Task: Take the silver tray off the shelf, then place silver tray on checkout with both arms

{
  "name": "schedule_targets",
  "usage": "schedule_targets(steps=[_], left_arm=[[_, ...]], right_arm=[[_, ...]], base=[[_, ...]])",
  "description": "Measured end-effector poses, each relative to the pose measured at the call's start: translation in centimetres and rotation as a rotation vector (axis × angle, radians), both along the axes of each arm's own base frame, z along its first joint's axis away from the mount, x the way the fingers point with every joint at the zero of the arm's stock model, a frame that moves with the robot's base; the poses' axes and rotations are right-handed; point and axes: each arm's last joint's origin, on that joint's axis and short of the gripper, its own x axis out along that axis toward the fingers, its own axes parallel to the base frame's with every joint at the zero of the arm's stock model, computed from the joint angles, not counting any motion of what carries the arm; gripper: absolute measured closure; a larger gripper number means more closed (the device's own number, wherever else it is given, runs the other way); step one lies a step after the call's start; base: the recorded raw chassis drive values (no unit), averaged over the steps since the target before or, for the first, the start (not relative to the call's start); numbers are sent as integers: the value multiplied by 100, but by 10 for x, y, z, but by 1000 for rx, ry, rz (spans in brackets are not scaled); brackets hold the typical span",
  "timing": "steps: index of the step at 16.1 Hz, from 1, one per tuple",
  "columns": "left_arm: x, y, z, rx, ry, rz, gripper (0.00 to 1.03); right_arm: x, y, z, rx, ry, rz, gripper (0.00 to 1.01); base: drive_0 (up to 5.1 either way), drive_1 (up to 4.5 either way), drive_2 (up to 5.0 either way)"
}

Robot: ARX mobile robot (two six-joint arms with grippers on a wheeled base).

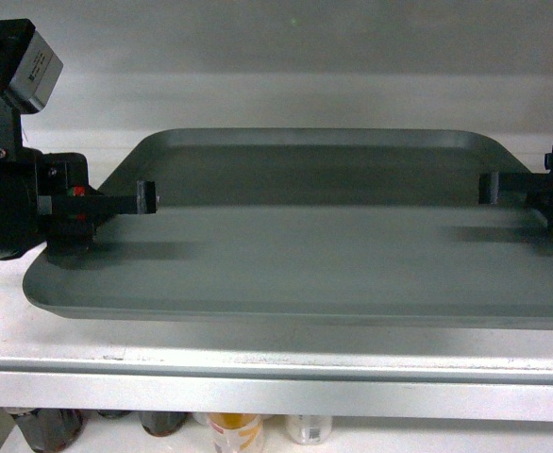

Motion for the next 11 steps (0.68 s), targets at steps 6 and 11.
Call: schedule_targets(steps=[6, 11], left_arm=[[0, 0, 3, -6, -20, -1, 100], [0, 0, 3, -6, -20, -1, 100]], right_arm=[[0, 0, -1, 16, 3, -11, 99], [0, 0, -1, 16, 4, -11, 99]], base=[[0, 0, 0], [0, 0, 0]])
